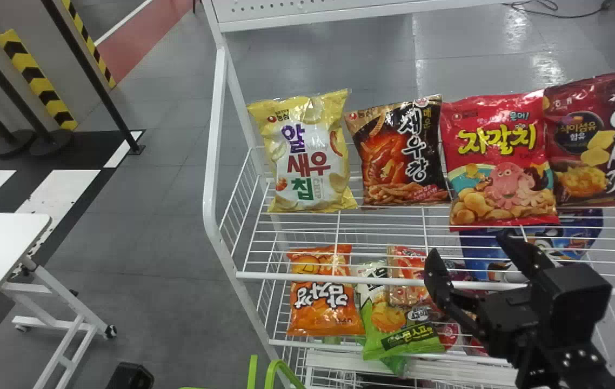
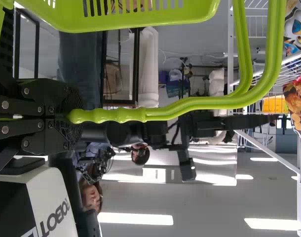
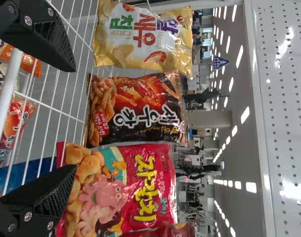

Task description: Hold basket handle with left hand then pick spicy shrimp crackers with right hand and place into basket

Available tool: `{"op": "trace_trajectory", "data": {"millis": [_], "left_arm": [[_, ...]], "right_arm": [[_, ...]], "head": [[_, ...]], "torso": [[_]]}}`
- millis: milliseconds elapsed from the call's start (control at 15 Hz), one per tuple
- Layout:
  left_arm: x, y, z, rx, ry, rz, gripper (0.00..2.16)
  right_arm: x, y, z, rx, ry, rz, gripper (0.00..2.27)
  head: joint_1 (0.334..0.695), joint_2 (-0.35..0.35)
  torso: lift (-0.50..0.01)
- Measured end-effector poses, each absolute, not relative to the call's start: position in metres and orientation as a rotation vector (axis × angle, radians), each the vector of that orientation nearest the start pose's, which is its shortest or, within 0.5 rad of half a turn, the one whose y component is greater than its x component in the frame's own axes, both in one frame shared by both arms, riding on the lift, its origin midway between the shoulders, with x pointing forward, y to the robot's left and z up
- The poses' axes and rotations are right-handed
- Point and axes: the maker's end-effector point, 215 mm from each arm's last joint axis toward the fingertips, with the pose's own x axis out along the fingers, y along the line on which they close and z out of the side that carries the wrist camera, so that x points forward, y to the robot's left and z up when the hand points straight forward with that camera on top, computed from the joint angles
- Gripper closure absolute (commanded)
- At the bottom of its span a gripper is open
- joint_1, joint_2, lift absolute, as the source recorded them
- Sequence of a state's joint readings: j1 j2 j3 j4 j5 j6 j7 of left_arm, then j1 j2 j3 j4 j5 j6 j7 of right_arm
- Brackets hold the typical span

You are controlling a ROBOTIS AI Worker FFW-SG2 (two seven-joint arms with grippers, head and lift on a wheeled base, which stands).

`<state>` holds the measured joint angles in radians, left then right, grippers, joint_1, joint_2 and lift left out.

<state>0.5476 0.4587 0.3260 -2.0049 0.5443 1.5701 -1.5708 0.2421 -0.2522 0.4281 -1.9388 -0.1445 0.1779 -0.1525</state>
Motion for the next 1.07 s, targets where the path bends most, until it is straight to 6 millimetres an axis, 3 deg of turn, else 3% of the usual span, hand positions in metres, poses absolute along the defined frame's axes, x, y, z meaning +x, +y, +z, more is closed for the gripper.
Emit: {"op": "trace_trajectory", "data": {"millis": [200, 733, 933, 1067], "left_arm": [[0.162, 0.198, -0.374, -1.244, 1.170, -1.143, 2.13], [0.162, 0.193, -0.379, -1.240, 1.185, -1.146, 2.13], [0.162, 0.193, -0.381, -1.241, 1.187, -1.143, 2.13], [0.162, 0.193, -0.382, -1.244, 1.188, -1.140, 2.13]], "right_arm": [[0.508, -0.044, -0.366, -0.035, 0.178, 0.361, 0.12], [0.591, 0.015, -0.338, -0.061, 0.201, 0.403, 0.12], [0.616, 0.039, -0.342, -0.089, 0.222, 0.424, 0.12], [0.631, 0.038, -0.350, -0.116, 0.238, 0.418, 0.12]], "head": [[0.695, 0.262], [0.695, 0.306], [0.695, 0.324], [0.695, 0.323]], "torso": [[-0.007], [-0.007], [-0.007], [-0.007]]}}
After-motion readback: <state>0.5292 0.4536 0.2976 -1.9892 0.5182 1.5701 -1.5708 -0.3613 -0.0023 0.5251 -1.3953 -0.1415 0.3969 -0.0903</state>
